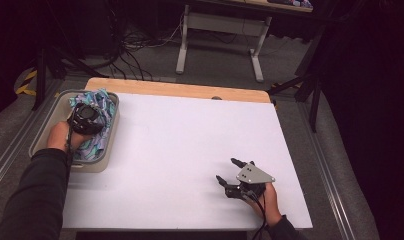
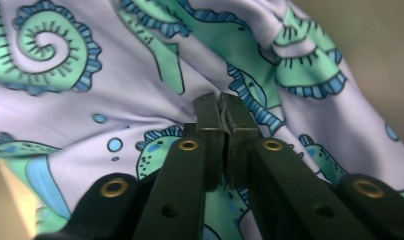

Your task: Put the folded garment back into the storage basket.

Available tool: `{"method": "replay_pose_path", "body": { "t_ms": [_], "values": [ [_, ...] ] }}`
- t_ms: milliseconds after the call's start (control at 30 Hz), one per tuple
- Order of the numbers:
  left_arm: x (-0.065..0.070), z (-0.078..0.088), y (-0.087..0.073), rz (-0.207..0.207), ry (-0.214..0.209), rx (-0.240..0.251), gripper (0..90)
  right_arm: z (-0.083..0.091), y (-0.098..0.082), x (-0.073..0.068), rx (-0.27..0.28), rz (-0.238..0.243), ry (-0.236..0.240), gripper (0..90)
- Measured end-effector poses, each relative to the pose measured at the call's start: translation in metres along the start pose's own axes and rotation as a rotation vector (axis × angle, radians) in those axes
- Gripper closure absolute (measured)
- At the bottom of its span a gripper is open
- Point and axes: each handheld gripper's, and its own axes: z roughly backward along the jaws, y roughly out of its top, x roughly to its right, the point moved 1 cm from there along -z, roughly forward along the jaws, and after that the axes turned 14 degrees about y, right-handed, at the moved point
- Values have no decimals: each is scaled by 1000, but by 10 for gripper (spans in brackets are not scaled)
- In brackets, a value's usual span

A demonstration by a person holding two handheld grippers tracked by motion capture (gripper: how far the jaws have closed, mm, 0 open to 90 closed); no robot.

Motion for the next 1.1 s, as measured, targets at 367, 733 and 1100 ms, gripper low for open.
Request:
{"method": "replay_pose_path", "body": {
  "t_ms": [367, 733, 1100],
  "values": [
    [0, 5, -5, -42, -63, -42, 895, 0, 1, -1, -3, 2, -1, 256],
    [-4, 17, -5, 11, -7, 37, 881, 1, 2, -1, -3, 4, -2, 257],
    [-3, 16, -1, 55, 39, 92, 851, -2, 2, -1, -11, 7, 2, 260]
  ]
}}
